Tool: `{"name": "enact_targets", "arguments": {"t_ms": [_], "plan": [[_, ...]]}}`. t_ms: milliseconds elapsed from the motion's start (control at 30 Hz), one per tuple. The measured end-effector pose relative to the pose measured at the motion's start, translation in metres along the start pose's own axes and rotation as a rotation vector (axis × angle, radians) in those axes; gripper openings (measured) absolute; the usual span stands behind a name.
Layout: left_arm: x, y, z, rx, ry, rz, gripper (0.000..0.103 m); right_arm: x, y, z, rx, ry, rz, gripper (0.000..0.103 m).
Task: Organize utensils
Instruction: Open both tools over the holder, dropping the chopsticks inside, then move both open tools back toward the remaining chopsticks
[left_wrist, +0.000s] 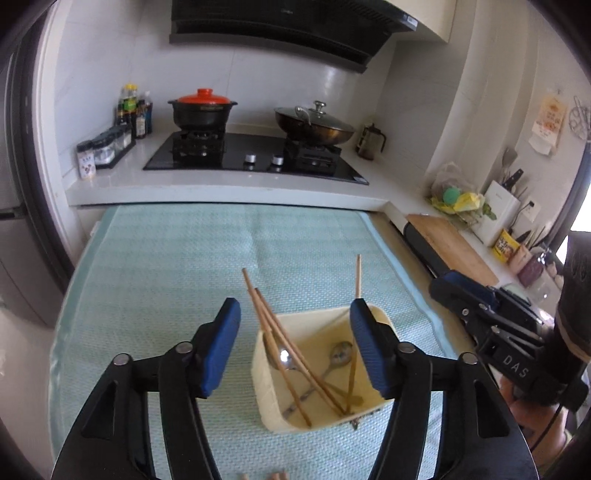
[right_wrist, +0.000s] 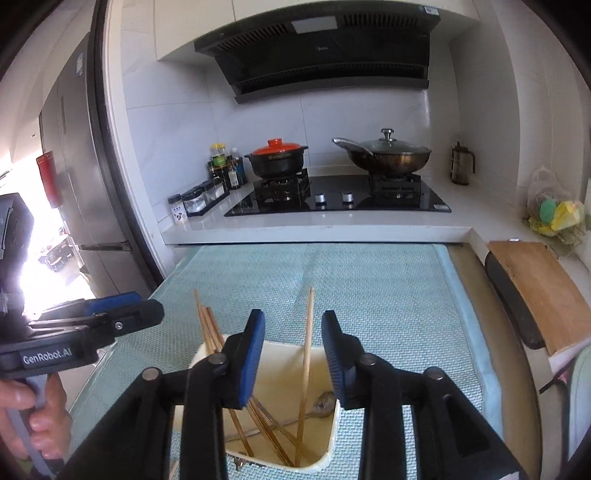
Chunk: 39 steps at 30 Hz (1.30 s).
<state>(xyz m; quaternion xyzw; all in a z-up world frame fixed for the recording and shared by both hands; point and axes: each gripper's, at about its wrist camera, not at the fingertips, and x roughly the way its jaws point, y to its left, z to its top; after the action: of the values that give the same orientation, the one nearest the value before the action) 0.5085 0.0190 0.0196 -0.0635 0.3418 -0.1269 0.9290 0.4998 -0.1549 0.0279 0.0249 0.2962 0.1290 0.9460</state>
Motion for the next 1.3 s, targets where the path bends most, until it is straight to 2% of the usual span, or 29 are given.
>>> {"name": "enact_targets", "arguments": {"t_ms": [167,267,333,400,467,600,700,800,867,1133,1300], "plan": [[-0.093,0.008,-0.03,0.124,-0.023,0.071,0.09,-0.07,0.019,-0.012,-0.092,-0.016,0.034,0.035],[-0.144,0.015,-0.067,0.211,-0.042,0.173,0.097,-0.109,0.024,-0.041,-0.128,0.006,0.063,0.035],[-0.169,0.021,-0.1,0.236,-0.04,0.232,0.099,-0.131,0.025,-0.068,-0.135,0.025,0.067,0.035],[-0.183,0.03,-0.139,0.212,-0.011,0.257,0.099,-0.148,0.024,-0.098,-0.12,0.047,0.067,0.035],[-0.185,0.037,-0.179,0.15,0.026,0.249,0.099,-0.16,0.026,-0.133,-0.107,0.063,0.048,0.035],[-0.172,0.037,-0.262,0.002,0.088,0.249,0.099,-0.166,0.04,-0.209,-0.077,0.129,-0.012,0.035],[-0.161,0.029,-0.302,-0.084,0.114,0.219,0.099,-0.165,0.055,-0.256,-0.079,0.17,-0.041,0.035],[-0.151,0.021,-0.317,-0.107,0.147,0.182,0.099,-0.164,0.065,-0.284,-0.099,0.211,-0.034,0.035],[-0.148,0.018,-0.317,-0.091,0.14,0.208,0.099,-0.164,0.071,-0.292,-0.121,0.22,-0.034,0.035],[-0.147,0.029,-0.317,-0.122,0.123,0.271,0.099,-0.161,0.086,-0.292,-0.136,0.209,0.003,0.035],[-0.144,0.035,-0.32,-0.129,0.134,0.283,0.099,-0.155,0.093,-0.296,-0.143,0.231,0.015,0.035]]}}
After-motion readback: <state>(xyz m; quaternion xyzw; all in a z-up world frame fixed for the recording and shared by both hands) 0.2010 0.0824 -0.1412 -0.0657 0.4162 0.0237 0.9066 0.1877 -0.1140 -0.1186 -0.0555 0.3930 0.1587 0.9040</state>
